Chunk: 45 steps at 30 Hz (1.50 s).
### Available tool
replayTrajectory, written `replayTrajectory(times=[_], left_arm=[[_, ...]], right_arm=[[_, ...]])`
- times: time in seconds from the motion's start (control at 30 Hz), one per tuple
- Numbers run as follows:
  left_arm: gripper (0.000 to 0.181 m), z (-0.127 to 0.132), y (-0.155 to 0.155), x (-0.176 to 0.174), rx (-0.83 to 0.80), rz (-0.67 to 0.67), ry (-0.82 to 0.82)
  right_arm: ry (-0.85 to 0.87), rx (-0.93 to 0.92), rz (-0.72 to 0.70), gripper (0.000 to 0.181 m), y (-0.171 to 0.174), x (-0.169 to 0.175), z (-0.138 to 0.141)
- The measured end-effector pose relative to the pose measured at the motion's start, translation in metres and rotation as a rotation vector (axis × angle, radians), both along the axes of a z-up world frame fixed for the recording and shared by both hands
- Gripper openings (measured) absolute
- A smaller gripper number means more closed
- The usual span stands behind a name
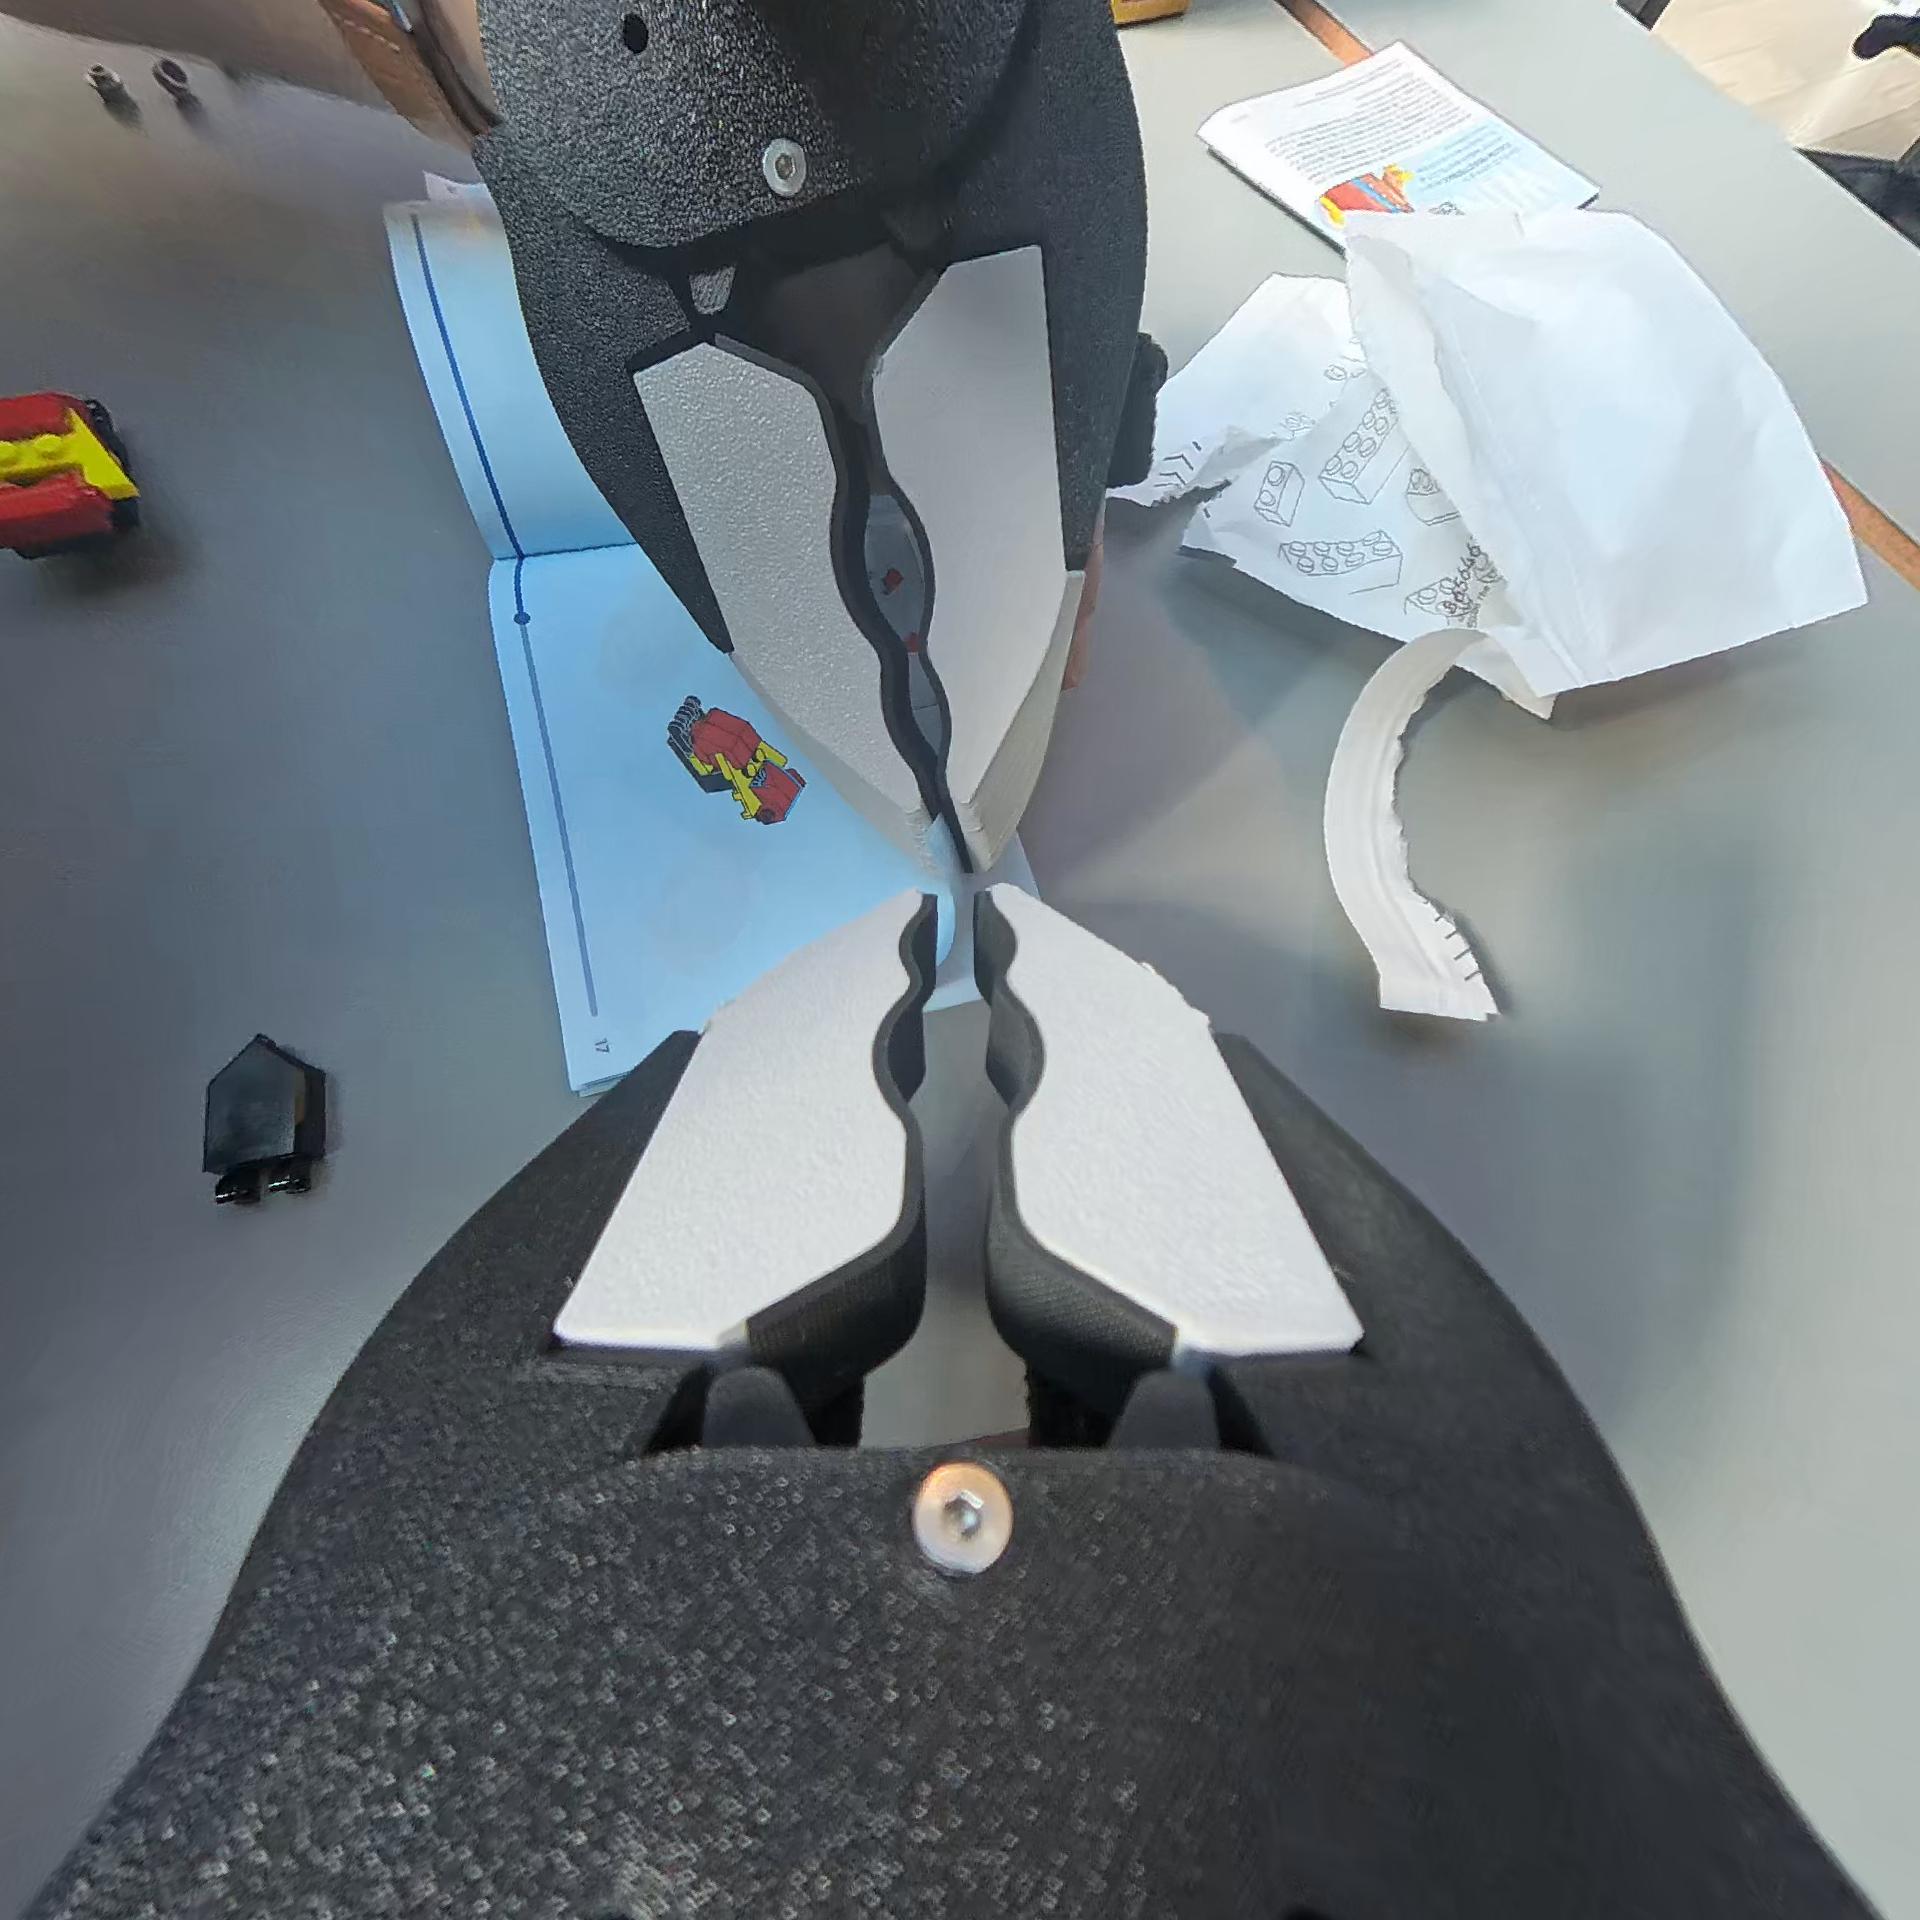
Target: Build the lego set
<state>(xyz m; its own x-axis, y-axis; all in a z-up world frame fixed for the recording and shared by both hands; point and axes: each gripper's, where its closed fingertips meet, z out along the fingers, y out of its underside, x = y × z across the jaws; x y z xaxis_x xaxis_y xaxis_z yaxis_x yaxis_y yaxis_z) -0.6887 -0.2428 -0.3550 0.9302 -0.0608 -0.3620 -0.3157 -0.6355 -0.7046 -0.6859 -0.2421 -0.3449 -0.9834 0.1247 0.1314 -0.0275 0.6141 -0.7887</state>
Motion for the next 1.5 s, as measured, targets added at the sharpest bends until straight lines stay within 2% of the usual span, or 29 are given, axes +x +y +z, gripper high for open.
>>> replayTrajectory(times=[0.1,0.3,0.5,1.5], left_arm=[[0.0,0.0,0.0,0.001,0.0,-0.006,0.0],[0.0,0.0,-0.001,0.0,-0.005,-0.001,-0.009],[0.0,-0.001,0.001,0.001,-0.014,-0.008,-0.012],[0.0,-0.003,0.003,0.001,-0.026,-0.018,-0.04]], right_arm=[[0.021,0.009,0.0,0.005,-0.001,0.0,-0.001],[0.036,-0.051,0.025,0.003,-0.004,0.008,0.014],[0.062,-0.001,0.032,0.003,-0.006,0.009,0.006],[0.059,0.019,0.032,0.003,-0.006,0.007,0.002]])
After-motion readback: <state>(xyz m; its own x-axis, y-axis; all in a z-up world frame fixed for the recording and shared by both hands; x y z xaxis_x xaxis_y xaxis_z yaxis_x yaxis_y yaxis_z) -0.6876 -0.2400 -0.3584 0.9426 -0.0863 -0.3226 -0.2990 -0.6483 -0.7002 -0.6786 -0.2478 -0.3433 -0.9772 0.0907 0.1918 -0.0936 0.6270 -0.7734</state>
